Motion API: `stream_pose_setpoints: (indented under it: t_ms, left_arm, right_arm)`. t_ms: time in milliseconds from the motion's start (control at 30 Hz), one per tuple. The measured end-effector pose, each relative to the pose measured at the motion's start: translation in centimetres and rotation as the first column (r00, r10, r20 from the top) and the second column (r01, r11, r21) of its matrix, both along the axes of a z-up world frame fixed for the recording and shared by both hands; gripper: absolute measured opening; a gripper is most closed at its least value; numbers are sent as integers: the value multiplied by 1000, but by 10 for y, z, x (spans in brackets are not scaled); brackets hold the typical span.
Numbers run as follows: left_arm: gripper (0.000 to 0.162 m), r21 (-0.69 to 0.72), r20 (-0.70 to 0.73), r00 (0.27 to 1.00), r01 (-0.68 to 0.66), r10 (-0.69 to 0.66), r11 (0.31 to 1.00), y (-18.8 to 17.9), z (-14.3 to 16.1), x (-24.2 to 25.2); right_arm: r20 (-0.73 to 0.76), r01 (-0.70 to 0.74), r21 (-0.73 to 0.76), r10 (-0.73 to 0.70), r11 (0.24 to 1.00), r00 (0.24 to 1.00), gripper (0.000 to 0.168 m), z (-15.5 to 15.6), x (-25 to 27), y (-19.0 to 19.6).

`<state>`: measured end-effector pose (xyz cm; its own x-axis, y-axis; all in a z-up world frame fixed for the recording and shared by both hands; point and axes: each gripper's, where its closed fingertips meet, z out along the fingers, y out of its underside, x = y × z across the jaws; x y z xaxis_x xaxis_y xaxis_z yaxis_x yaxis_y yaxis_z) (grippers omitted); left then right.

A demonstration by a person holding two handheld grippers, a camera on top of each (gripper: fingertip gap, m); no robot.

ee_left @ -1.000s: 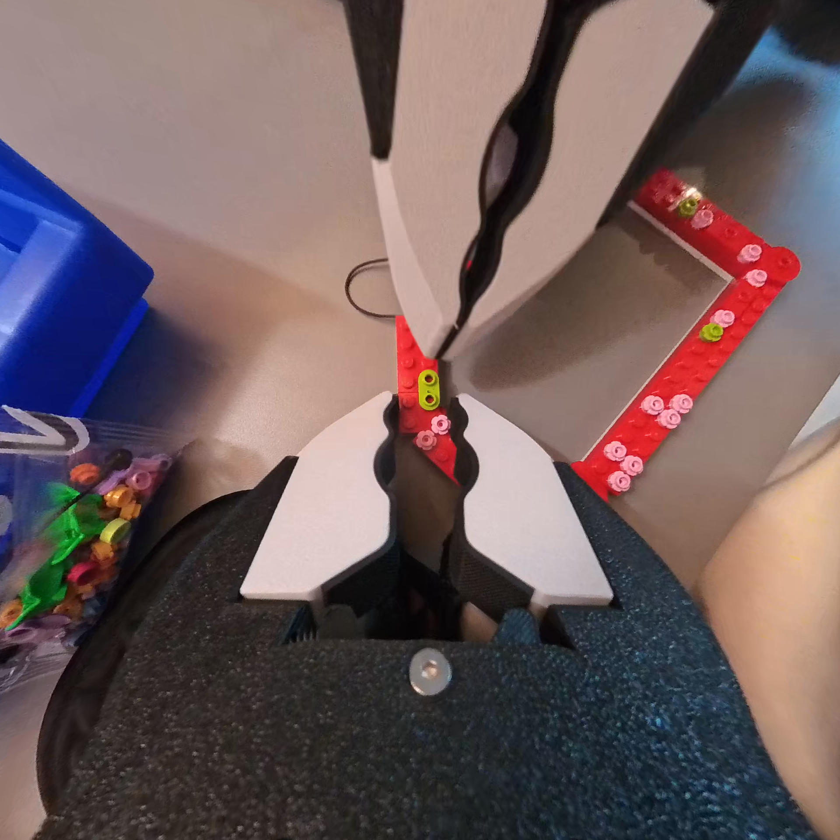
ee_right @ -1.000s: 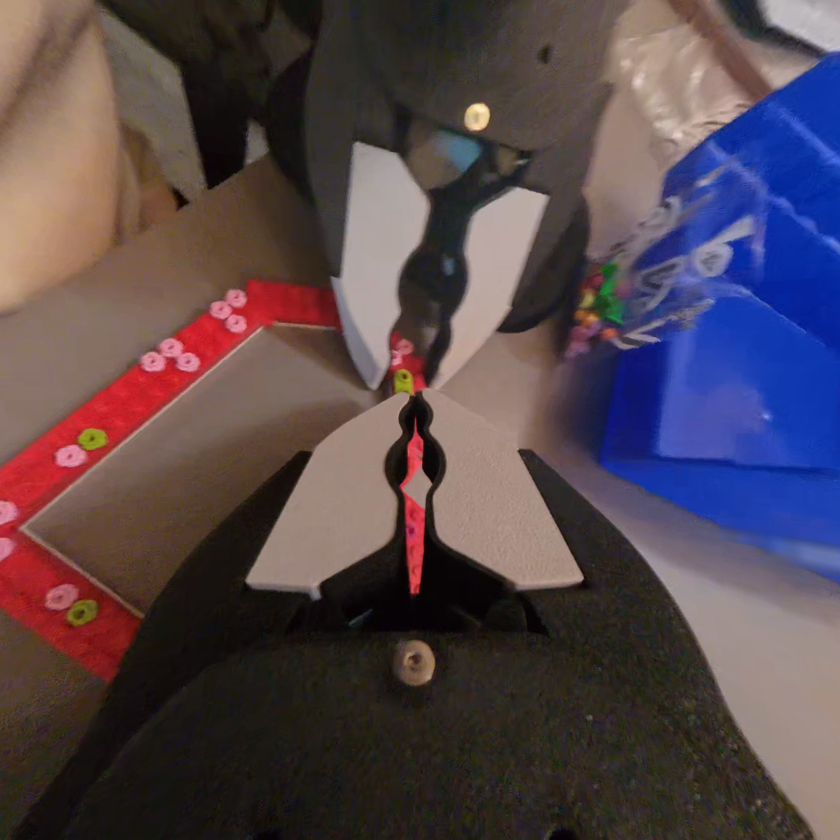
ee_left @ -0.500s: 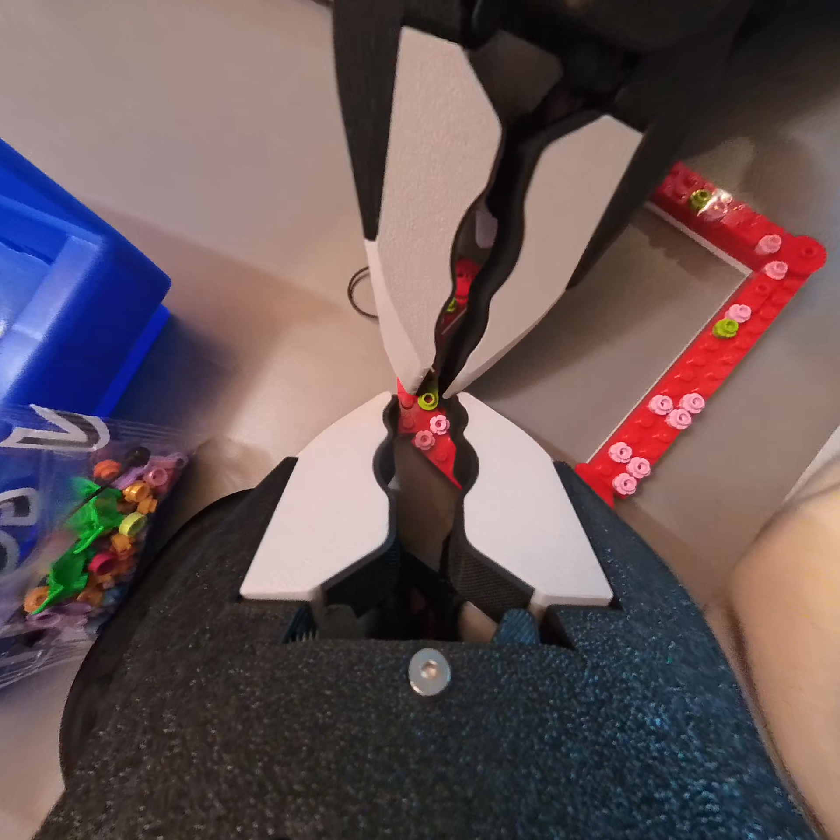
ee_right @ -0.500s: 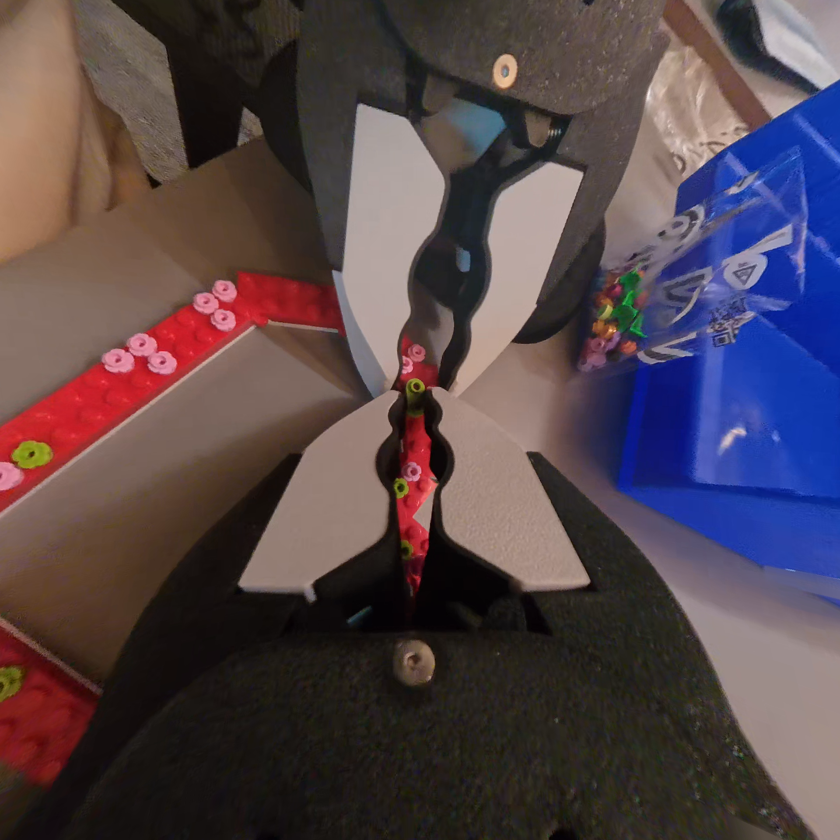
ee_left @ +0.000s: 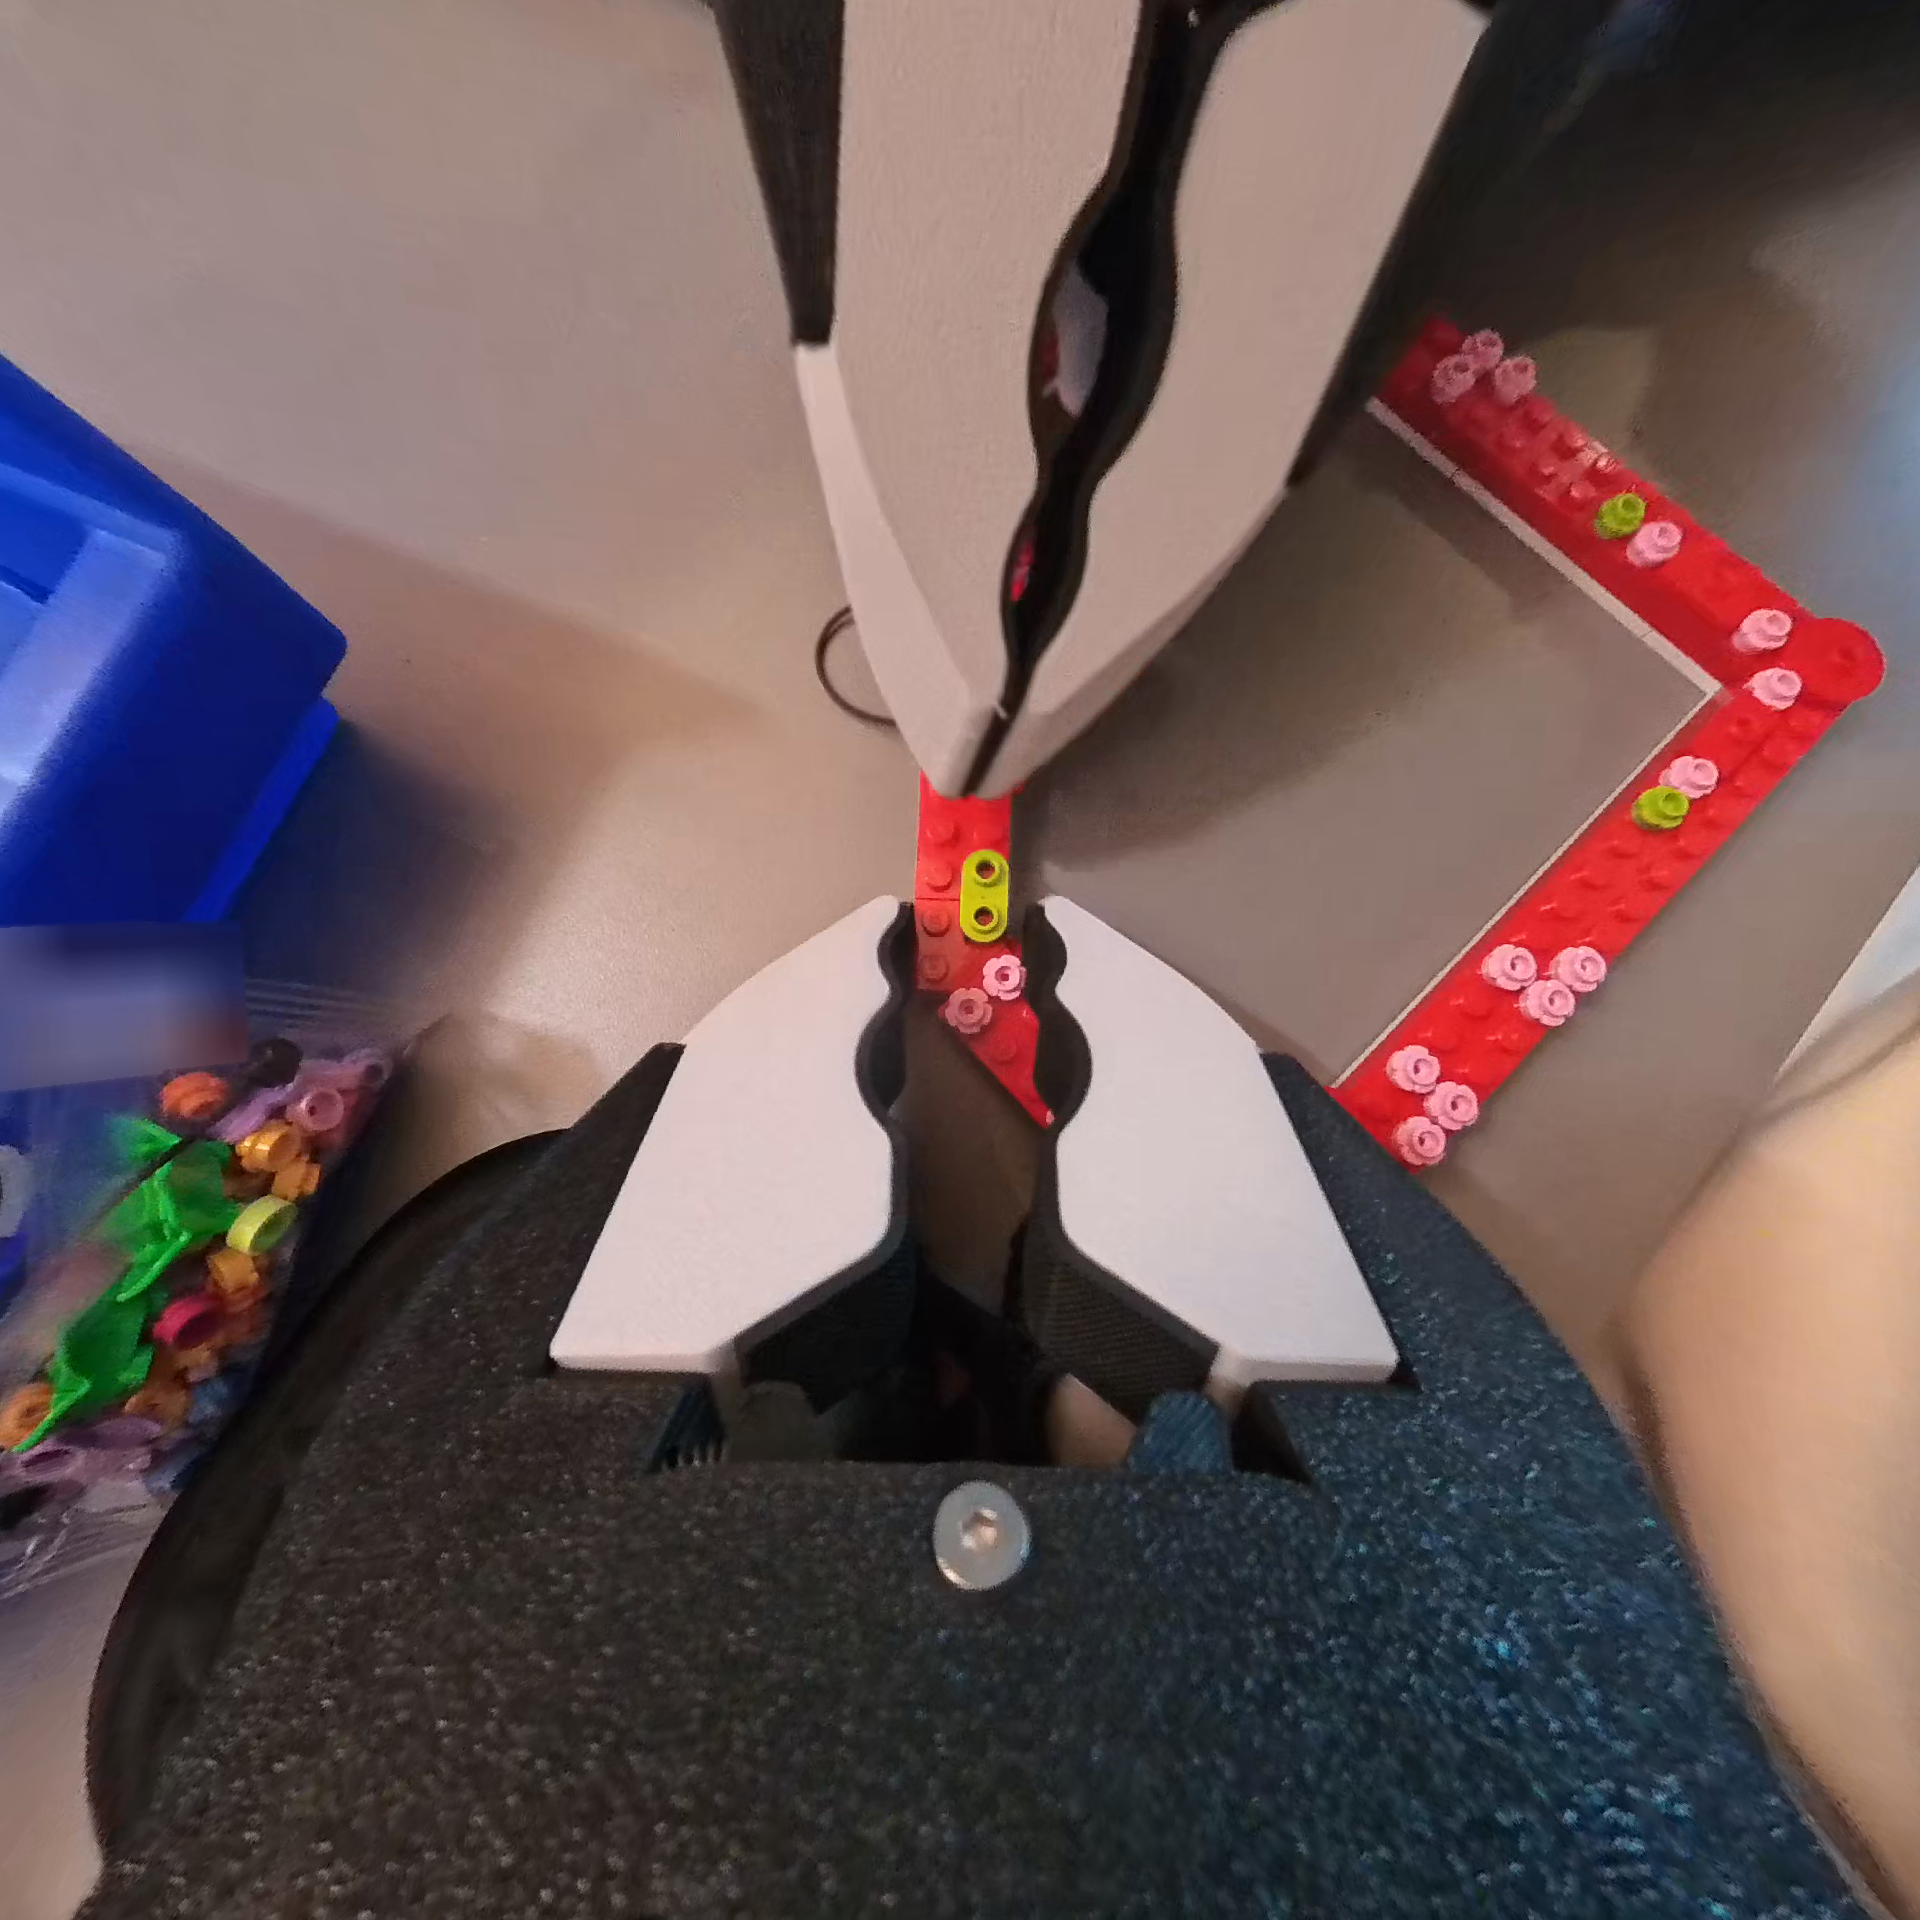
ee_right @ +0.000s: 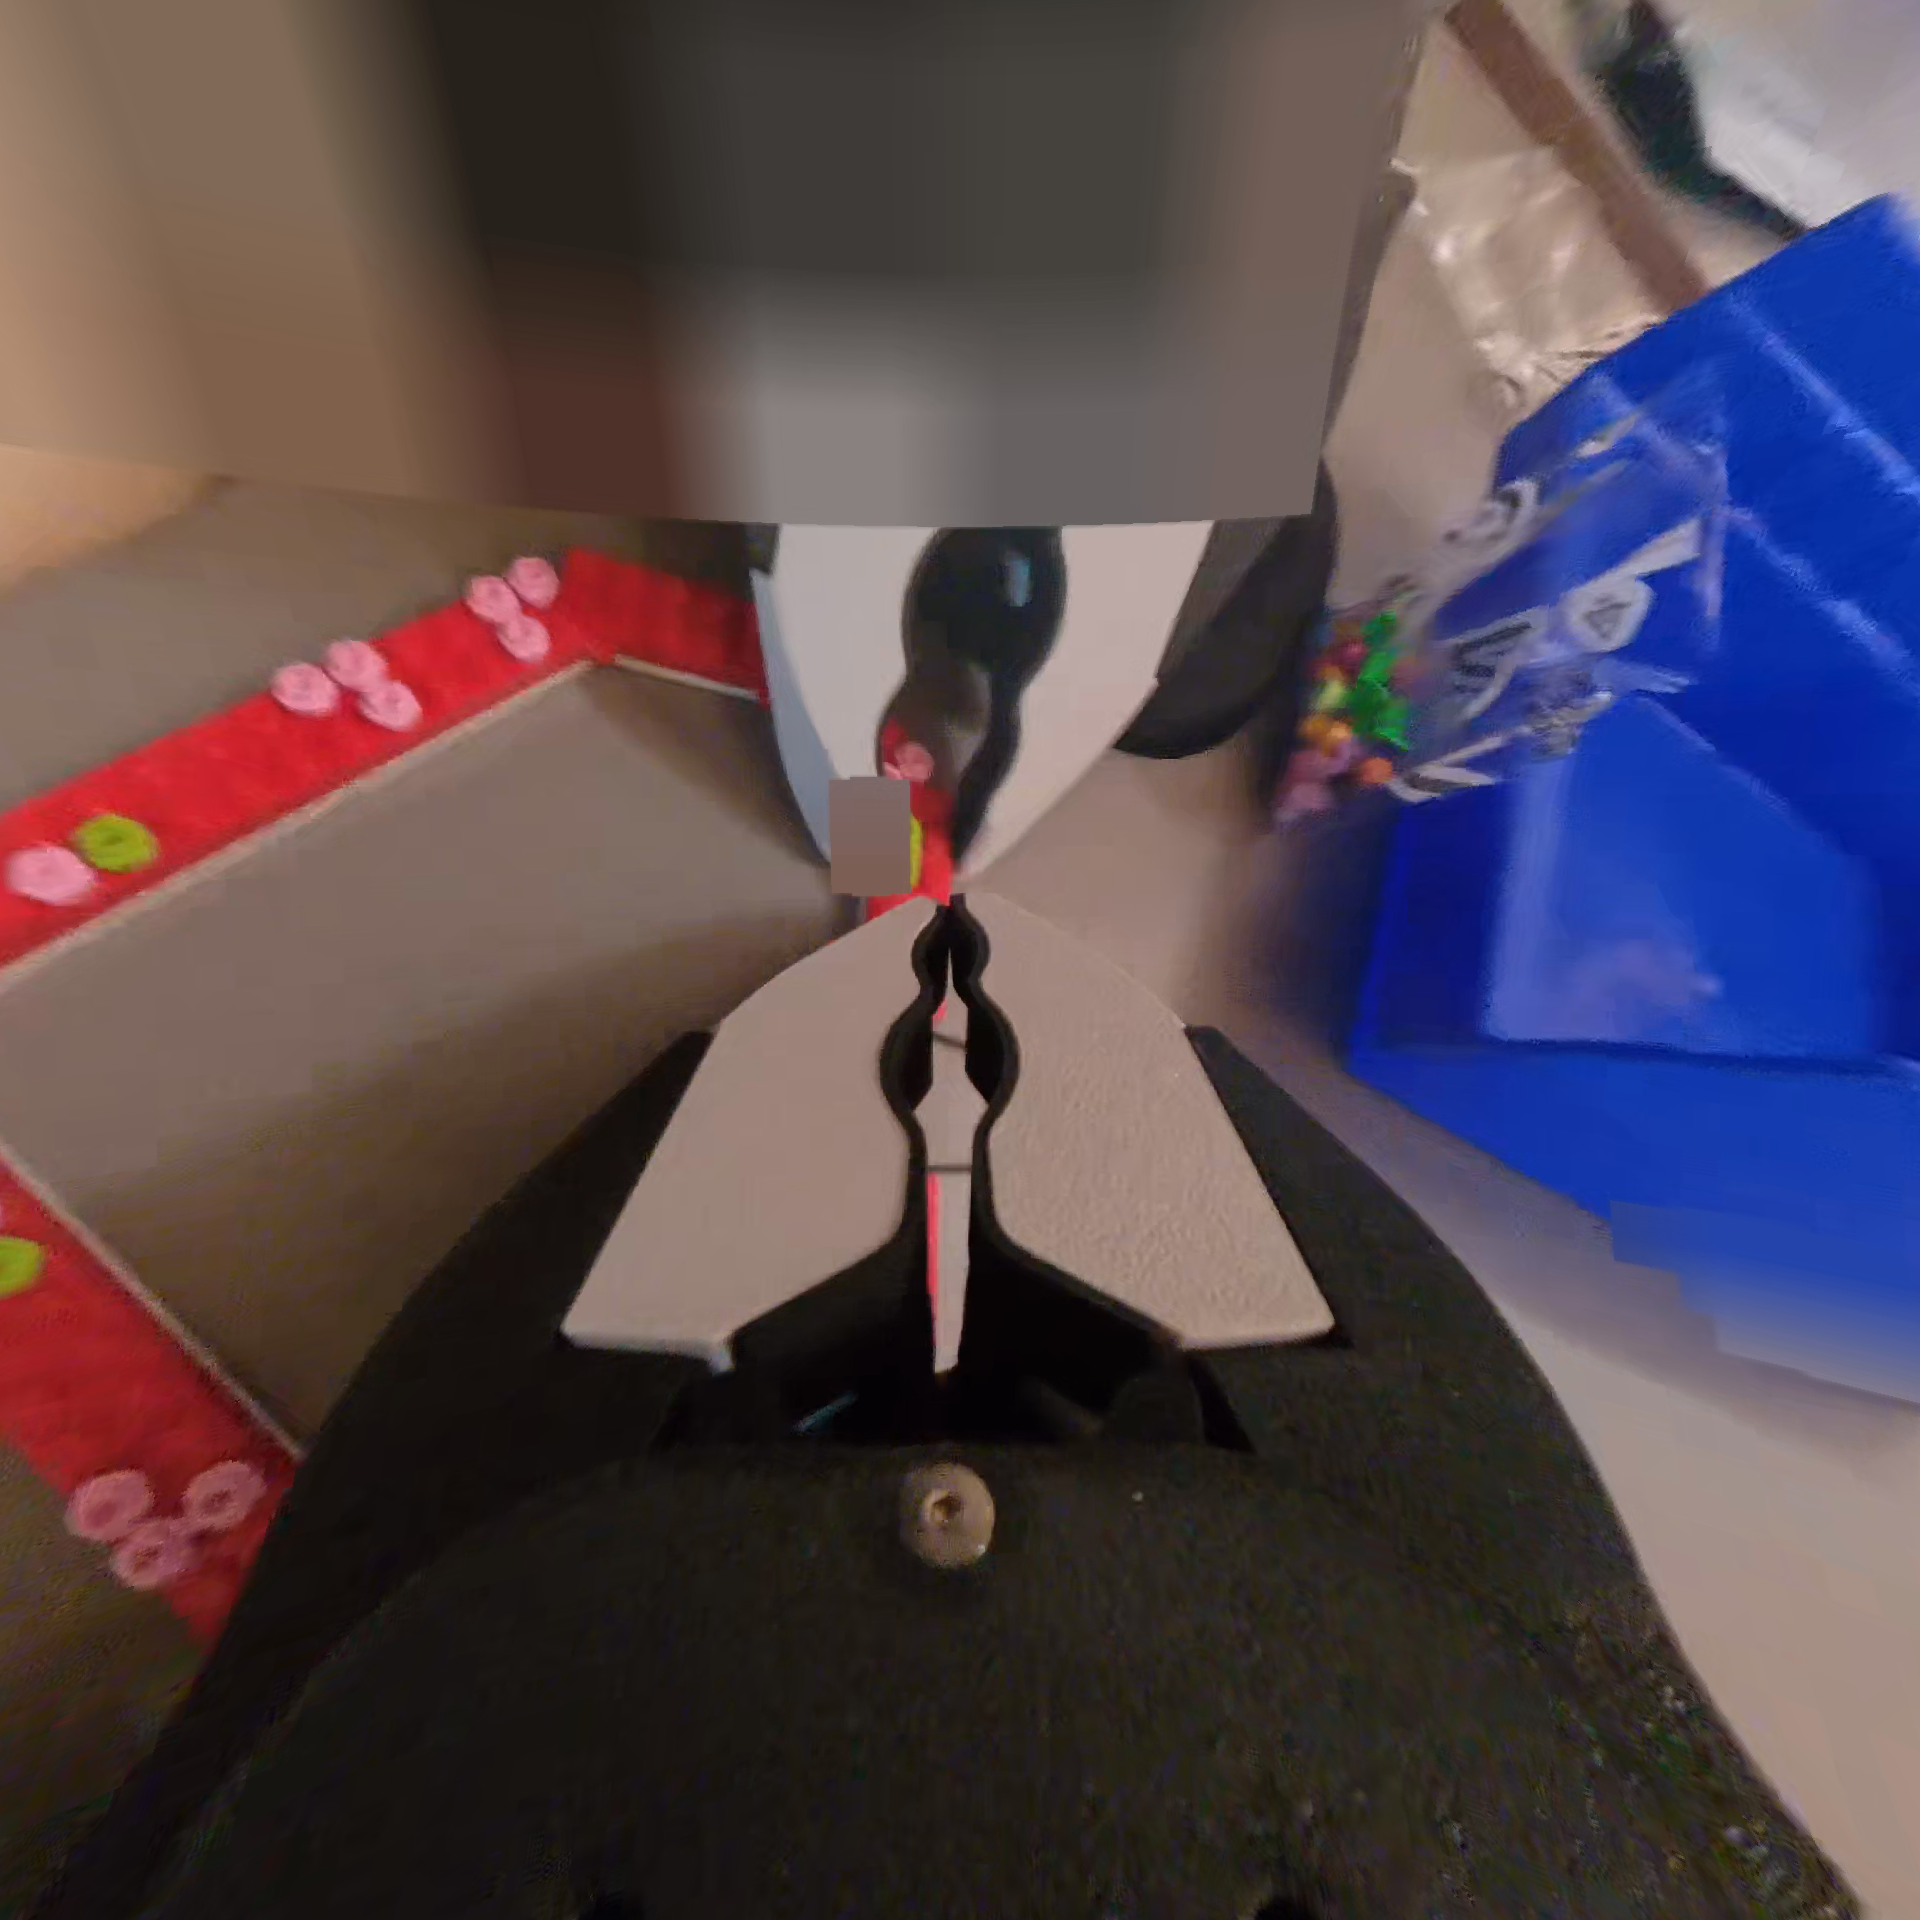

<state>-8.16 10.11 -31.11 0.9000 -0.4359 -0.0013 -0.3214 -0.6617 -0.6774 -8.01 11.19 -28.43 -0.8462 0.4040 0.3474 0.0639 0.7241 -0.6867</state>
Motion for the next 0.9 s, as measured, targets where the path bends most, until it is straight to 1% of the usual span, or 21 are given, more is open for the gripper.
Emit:
stream_pose_setpoints:
  t_ms: [33,67,133,167,200,267,400,467,500,533,633,733,800,900]
  left_arm:
    - [21,1,-3,1000,0,0,1000,0,0,0]
    - [21,3,-7,1000,0,0,1000,0,0,0]
    - [21,10,-19,1000,2,-2,1000,0,0,0]
    - [21,13,-23,1000,3,-2,1000,0,0,0]
    - [21,13,-25,1000,3,-3,1000,0,0,0]
    - [21,15,-28,1000,4,-4,1000,0,0,0]
    - [21,17,-28,1000,9,-9,1000,0,0,0]
    - [21,26,-44,999,13,-11,1000,-1,0,0]
    - [21,29,-48,999,13,-12,999,-1,0,0]
    - [21,30,-47,999,12,-10,999,-1,0,0]
    - [22,24,-34,999,6,-5,1000,-1,0,-1]
    - [23,27,-34,999,-5,6,1000,0,1,-2]
    - [23,30,-37,999,-11,12,999,1,1,-3]
    - [24,28,-35,999,-17,18,999,1,1,-3]
  right_arm:
    - [30,-18,-37,19,999,999,0,2,2,-6]
    - [56,-42,-48,45,998,997,4,2,4,-10]
    - [99,-32,-4,32,999,995,12,-7,2,-7]
    - [127,-36,1,36,999,991,12,-12,3,-6]
    - [137,-46,-8,47,999,989,10,-13,4,-9]
    - [110,-61,-8,61,998,992,8,-13,3,-9]
    - [120,-54,-21,56,998,991,9,-15,0,-10]
    - [99,-76,-16,77,997,992,8,-13,0,-13]
    - [83,-80,-30,83,996,993,8,-13,0,-14]
    - [47,-87,-14,87,996,995,8,-13,-1,-14]
    - [-96,-71,48,75,996,993,8,-11,-1,-15]
    - [-240,-34,108,59,994,969,8,-8,-2,-16]
    - [-294,-10,125,47,992,955,7,-7,-1,-17]
    - [-318,13,128,29,992,948,7,-4,0,-18]
